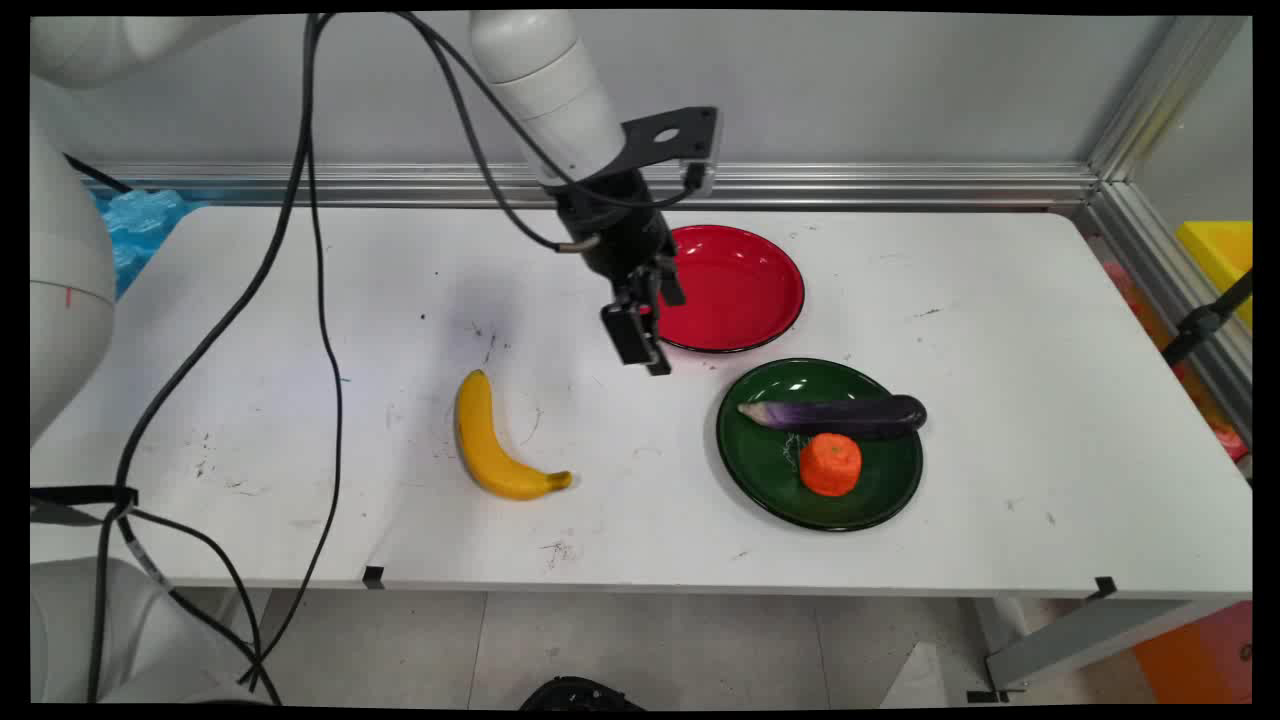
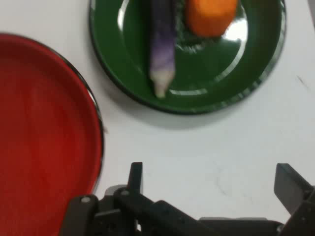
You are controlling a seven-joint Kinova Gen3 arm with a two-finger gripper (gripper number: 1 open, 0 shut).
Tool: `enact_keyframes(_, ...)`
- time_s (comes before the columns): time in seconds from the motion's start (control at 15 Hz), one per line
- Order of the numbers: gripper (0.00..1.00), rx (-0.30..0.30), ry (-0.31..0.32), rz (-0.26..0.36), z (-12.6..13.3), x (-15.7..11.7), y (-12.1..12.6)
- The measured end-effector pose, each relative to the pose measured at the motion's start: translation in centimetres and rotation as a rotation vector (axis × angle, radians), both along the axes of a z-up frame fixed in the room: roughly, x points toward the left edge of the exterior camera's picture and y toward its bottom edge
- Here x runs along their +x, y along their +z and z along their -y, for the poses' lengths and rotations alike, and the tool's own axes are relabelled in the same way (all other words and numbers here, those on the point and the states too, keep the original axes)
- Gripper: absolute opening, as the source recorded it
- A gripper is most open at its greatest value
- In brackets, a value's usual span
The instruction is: Pick up the eggplant from the green plate
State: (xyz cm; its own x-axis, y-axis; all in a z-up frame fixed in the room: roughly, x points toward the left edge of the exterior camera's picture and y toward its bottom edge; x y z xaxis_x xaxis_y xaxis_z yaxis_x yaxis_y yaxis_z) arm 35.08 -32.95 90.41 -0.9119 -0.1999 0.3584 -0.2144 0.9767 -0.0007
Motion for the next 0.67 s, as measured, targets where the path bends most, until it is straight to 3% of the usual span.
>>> enact_keyframes(0.47, 1.0, -0.057, 0.032, -0.066, 1.7, -4.7, -1.7)
enact_keyframes(0.67, 1.0, -0.068, 0.036, -0.081, 1.9, -6.5, -3.8)
